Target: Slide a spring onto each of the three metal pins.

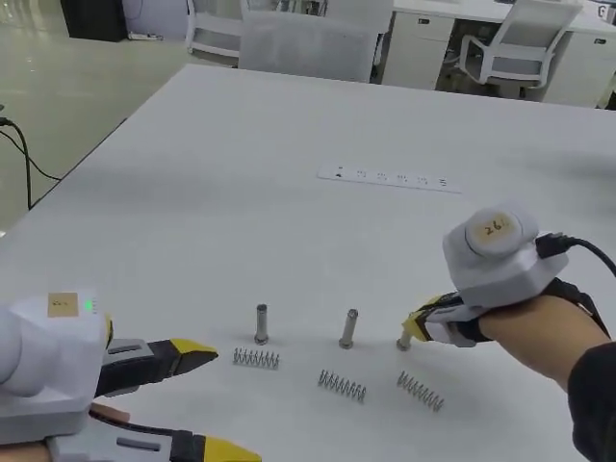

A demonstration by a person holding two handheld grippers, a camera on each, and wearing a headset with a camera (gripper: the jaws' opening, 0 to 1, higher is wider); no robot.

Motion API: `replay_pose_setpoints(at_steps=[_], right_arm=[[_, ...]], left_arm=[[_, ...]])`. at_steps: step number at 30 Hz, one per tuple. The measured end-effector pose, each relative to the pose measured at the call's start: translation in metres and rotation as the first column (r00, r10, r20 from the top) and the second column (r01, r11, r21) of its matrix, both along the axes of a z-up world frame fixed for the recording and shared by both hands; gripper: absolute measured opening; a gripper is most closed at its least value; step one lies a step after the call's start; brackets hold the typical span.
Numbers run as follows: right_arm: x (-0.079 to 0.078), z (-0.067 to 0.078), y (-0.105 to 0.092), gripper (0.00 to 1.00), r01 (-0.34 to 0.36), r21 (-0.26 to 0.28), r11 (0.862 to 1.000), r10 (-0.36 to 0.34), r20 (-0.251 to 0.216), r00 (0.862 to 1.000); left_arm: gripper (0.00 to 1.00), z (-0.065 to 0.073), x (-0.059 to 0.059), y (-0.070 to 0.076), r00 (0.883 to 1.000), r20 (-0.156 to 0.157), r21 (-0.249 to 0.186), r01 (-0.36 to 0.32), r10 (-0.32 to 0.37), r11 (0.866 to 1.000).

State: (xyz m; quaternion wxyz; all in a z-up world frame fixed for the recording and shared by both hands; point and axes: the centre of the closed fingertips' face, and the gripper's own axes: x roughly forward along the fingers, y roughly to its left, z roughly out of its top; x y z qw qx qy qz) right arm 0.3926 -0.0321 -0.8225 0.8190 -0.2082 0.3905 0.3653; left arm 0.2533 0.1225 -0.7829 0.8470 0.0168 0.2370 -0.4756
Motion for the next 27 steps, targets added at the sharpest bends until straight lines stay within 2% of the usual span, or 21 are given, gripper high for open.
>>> replay_pose_setpoints(at_steps=[7,19,24,27], right_arm=[[0.000,-0.001,-0.003,0.06,0.000,-0.007,1.000,0.000,0.002,1.000],[0.001,-0.012,-0.002,0.07,0.000,-0.013,1.000,0.000,-0.016,1.000],[0.001,-0.013,-0.003,0.05,0.015,0.002,1.000,-0.015,-0.017,1.000],[0.000,-0.013,-0.008,0.05,0.038,-0.005,0.999,-0.038,-0.035,0.999]], left_arm=[[0.67,0.000,0.000,0.000,1.000,-0.001,0.003,0.001,-0.001,1.000],[0.67,0.000,0.000,-0.001,1.000,-0.002,0.003,0.003,-0.003,1.000],[0.67,-0.001,0.000,0.000,1.000,-0.001,0.005,0.000,0.000,1.000],[0.67,-0.001,0.000,0.000,1.000,-0.002,0.006,0.001,-0.001,1.000]])
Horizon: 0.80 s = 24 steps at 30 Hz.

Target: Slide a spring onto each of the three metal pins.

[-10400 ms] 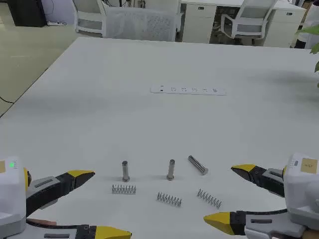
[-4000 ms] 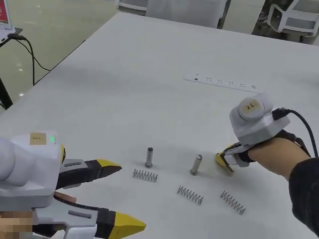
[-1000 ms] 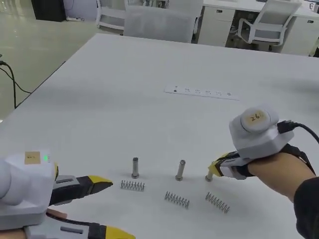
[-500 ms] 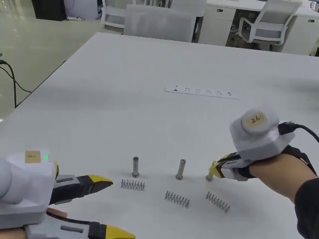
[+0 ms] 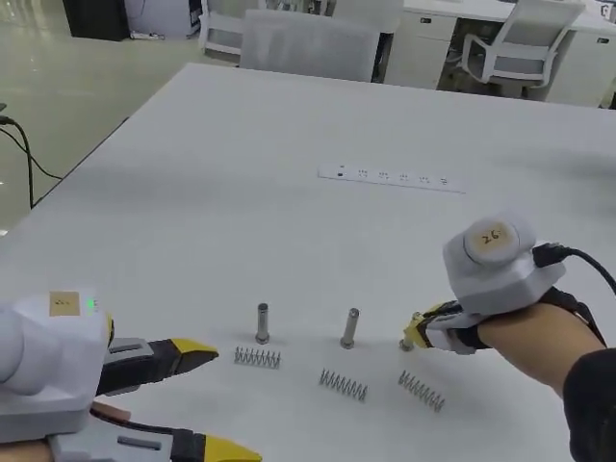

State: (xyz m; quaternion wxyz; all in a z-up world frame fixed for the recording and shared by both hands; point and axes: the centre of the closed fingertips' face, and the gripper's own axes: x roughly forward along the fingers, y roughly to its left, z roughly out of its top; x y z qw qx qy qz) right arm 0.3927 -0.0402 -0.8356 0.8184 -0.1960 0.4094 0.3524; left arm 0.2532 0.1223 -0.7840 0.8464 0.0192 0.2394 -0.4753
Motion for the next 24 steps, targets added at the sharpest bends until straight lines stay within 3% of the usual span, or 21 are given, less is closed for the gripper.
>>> replay_pose_setpoints(at_steps=[17,24], right_arm=[[-0.001,0.006,-0.001,0.12,-0.006,-0.004,1.000,0.006,0.025,1.000],[-0.012,0.009,-0.010,0.13,0.020,0.021,1.000,-0.021,0.035,0.999]], left_arm=[[0.67,-0.001,-0.001,0.000,1.000,-0.004,-0.001,0.004,-0.004,1.000],[0.67,-0.001,0.000,0.000,1.000,-0.005,0.000,0.003,-0.003,1.000]])
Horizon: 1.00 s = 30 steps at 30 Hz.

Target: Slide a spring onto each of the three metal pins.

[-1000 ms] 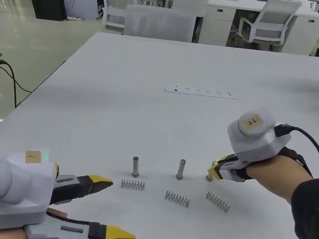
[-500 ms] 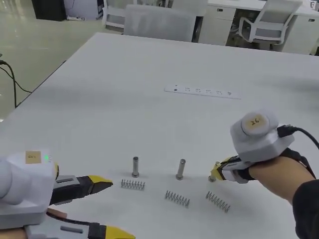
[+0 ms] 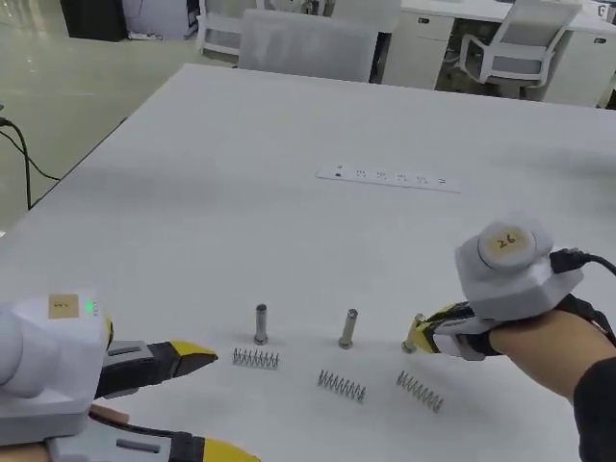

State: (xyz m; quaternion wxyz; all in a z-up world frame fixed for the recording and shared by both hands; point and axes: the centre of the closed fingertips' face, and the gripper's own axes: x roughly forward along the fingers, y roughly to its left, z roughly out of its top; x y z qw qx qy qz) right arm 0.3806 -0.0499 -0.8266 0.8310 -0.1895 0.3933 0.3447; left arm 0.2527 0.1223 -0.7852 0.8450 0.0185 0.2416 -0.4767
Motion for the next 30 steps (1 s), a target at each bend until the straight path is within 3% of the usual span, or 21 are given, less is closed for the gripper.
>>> replay_pose_setpoints(at_steps=[16,20,30], right_arm=[[-0.030,-0.003,-0.015,0.13,0.029,0.010,1.000,-0.029,0.003,1.000],[-0.041,-0.003,-0.014,0.14,0.016,0.005,1.000,-0.016,0.006,1.000],[-0.050,-0.002,-0.009,0.15,-0.024,-0.015,1.000,0.024,0.022,0.999]], left_arm=[[0.66,-0.002,-0.001,-0.001,1.000,-0.002,0.009,0.011,-0.011,1.000],[0.66,-0.002,-0.002,-0.002,1.000,-0.003,0.011,0.017,-0.017,1.000],[0.66,-0.002,-0.003,-0.002,1.000,-0.001,0.019,0.022,-0.022,1.000]])
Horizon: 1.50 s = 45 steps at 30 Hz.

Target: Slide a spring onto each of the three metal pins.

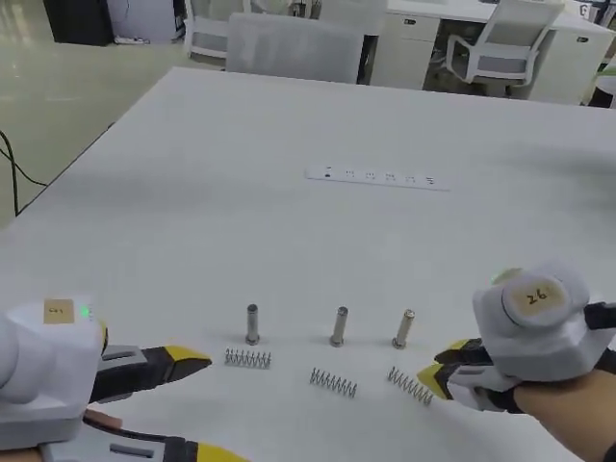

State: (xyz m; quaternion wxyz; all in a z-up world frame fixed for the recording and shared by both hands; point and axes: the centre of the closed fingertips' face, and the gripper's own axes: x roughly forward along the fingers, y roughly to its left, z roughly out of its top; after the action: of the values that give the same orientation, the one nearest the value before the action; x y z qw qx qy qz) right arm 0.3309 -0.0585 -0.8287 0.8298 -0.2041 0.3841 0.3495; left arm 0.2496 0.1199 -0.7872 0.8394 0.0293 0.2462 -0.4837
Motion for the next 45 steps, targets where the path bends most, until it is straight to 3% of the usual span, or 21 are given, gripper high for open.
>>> replay_pose_setpoints(at_steps=[11,16,23,28,29,33,45], right_arm=[[-0.015,-0.017,-0.001,0.24,-0.039,-0.036,0.999,0.037,-0.070,0.997],[-0.014,-0.020,-0.006,0.26,-0.047,-0.068,0.997,0.043,-0.065,0.997],[-0.018,-0.031,-0.013,0.25,-0.058,-0.103,0.993,0.047,-0.101,0.994],[-0.021,-0.037,-0.015,0.25,-0.061,-0.108,0.992,0.046,-0.132,0.990],[-0.022,-0.036,-0.013,0.24,-0.051,-0.084,0.995,0.040,-0.134,0.990],[-0.022,-0.037,-0.014,0.24,-0.036,-0.073,0.997,0.024,-0.153,0.988],[-0.023,-0.037,-0.013,0.23,-0.039,-0.071,0.997,0.028,-0.148,0.989]], left_arm=[[0.65,-0.001,-0.001,0.000,1.000,0.001,0.009,0.006,-0.006,1.000],[0.64,-0.001,-0.001,0.000,1.000,0.000,0.013,0.006,-0.006,1.000],[0.64,-0.002,-0.001,0.000,1.000,-0.001,0.016,0.005,-0.005,1.000],[0.64,-0.002,-0.001,0.001,1.000,-0.001,0.015,0.002,-0.002,1.000],[0.63,-0.002,-0.001,0.001,1.000,-0.001,0.015,0.001,-0.001,1.000],[0.63,-0.002,-0.001,0.001,1.000,-0.003,0.014,0.001,-0.001,1.000],[0.63,-0.004,-0.003,0.000,1.000,-0.009,0.026,0.012,-0.011,1.000]])
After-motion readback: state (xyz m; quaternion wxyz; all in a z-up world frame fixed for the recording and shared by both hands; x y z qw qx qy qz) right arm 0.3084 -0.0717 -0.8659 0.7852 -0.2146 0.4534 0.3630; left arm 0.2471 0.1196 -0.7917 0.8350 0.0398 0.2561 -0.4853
